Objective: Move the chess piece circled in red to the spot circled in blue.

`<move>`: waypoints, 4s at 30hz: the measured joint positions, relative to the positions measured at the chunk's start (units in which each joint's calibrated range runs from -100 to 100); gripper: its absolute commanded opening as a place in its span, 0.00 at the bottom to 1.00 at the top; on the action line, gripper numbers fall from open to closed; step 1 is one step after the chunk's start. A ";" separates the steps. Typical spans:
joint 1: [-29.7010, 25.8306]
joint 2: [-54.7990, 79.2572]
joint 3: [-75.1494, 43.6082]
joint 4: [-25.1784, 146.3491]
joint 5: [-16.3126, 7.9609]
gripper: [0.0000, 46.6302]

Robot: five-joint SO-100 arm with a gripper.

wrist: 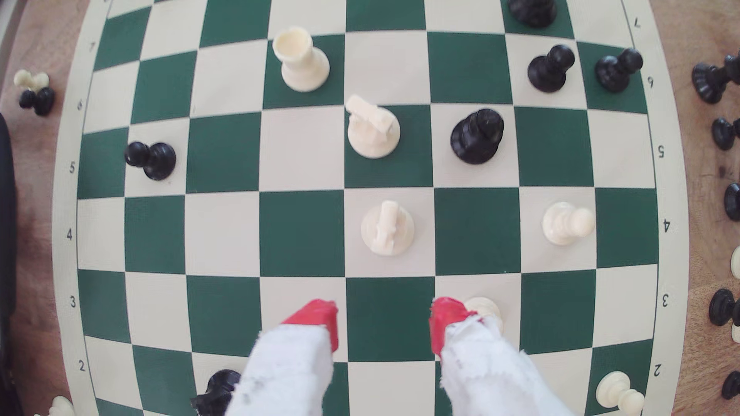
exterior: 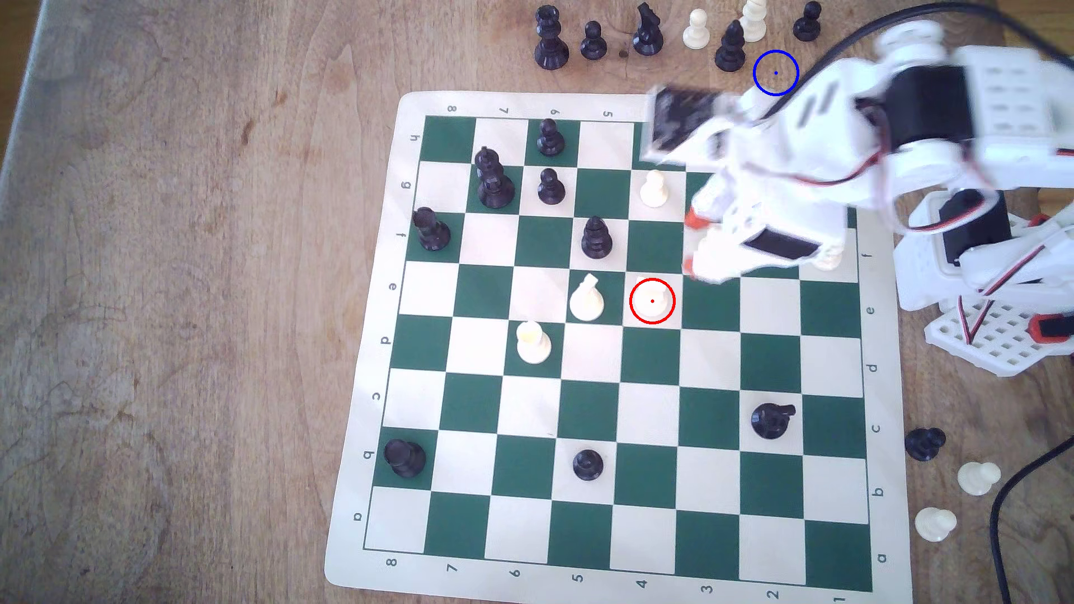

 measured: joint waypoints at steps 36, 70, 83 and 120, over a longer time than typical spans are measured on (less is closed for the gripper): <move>1.18 32.59 -13.65 -7.57 -1.47 0.28; -2.36 36.03 -10.66 -10.92 -3.17 0.01; 0.52 32.59 -10.66 -9.48 -3.17 0.01; 44.25 17.93 -8.59 -2.95 -1.76 0.01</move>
